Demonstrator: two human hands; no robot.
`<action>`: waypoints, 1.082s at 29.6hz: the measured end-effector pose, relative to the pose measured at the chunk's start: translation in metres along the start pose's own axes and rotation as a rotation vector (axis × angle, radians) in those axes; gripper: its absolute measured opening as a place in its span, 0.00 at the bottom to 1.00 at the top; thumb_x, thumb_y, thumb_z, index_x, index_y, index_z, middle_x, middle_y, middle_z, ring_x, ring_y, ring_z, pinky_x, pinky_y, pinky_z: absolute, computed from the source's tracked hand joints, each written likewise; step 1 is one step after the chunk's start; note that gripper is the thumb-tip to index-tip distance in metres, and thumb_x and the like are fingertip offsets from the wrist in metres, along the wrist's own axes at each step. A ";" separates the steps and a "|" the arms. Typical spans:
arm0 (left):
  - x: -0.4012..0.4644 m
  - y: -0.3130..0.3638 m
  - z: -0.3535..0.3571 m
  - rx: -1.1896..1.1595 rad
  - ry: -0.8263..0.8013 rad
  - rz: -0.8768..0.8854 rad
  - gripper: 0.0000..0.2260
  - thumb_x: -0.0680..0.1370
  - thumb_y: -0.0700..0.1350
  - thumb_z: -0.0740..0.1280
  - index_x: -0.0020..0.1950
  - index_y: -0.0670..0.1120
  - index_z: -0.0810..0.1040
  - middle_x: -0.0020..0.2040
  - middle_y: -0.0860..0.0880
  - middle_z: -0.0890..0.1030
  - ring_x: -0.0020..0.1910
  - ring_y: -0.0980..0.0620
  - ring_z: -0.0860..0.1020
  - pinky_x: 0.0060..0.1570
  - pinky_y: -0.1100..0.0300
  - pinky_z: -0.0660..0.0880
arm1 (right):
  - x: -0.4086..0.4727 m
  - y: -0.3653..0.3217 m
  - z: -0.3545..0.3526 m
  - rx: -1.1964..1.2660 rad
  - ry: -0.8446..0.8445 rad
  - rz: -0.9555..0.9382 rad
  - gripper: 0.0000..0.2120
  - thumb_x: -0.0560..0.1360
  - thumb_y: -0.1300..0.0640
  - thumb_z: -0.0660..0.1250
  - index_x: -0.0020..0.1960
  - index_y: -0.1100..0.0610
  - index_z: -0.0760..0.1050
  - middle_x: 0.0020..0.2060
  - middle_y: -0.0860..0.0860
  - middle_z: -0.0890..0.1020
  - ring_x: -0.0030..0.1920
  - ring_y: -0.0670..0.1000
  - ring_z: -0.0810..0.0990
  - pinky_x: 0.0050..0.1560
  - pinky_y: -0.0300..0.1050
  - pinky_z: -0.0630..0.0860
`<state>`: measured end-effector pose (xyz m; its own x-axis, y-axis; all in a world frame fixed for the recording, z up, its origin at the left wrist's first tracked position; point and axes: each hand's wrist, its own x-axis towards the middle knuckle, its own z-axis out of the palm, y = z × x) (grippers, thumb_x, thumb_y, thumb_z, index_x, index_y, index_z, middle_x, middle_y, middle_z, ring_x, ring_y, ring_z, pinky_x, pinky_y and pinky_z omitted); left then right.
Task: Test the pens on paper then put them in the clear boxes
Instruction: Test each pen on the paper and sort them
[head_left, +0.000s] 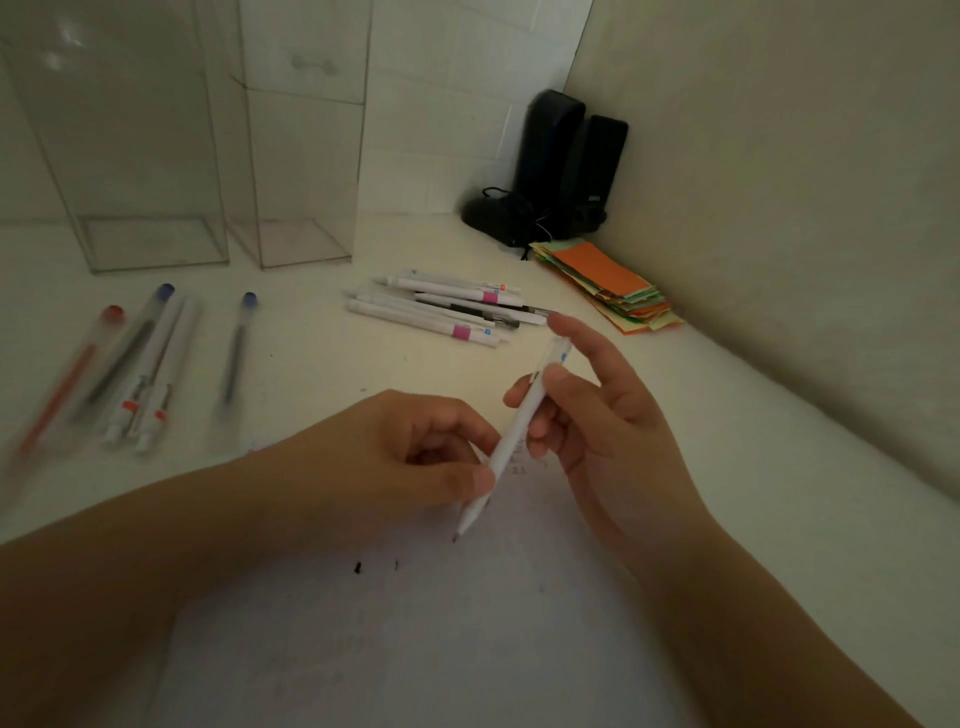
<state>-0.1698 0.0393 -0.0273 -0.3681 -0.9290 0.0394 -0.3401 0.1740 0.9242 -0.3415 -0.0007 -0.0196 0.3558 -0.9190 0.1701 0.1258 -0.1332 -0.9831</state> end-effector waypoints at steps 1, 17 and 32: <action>0.000 0.000 0.000 -0.004 -0.002 0.002 0.06 0.74 0.42 0.67 0.46 0.54 0.78 0.36 0.56 0.83 0.33 0.62 0.78 0.36 0.72 0.72 | 0.000 0.001 0.000 -0.004 0.004 -0.005 0.16 0.78 0.64 0.57 0.62 0.51 0.71 0.35 0.56 0.82 0.29 0.48 0.73 0.35 0.38 0.75; 0.001 -0.007 -0.003 0.068 0.248 0.097 0.08 0.74 0.43 0.67 0.43 0.57 0.77 0.40 0.58 0.82 0.38 0.64 0.78 0.38 0.75 0.70 | -0.004 -0.004 0.004 -0.182 0.066 0.108 0.10 0.66 0.48 0.66 0.37 0.55 0.71 0.23 0.49 0.73 0.24 0.46 0.67 0.26 0.36 0.67; 0.006 -0.024 0.002 0.541 0.245 0.220 0.15 0.76 0.34 0.59 0.51 0.55 0.73 0.43 0.62 0.70 0.45 0.65 0.67 0.47 0.76 0.62 | -0.003 0.006 0.003 -0.551 0.028 0.021 0.11 0.68 0.65 0.69 0.32 0.63 0.68 0.23 0.51 0.72 0.24 0.45 0.67 0.23 0.33 0.64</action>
<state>-0.1652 0.0297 -0.0504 -0.2926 -0.8892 0.3517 -0.6915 0.4508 0.5644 -0.3394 0.0027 -0.0259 0.3275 -0.9320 0.1553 -0.3867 -0.2822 -0.8780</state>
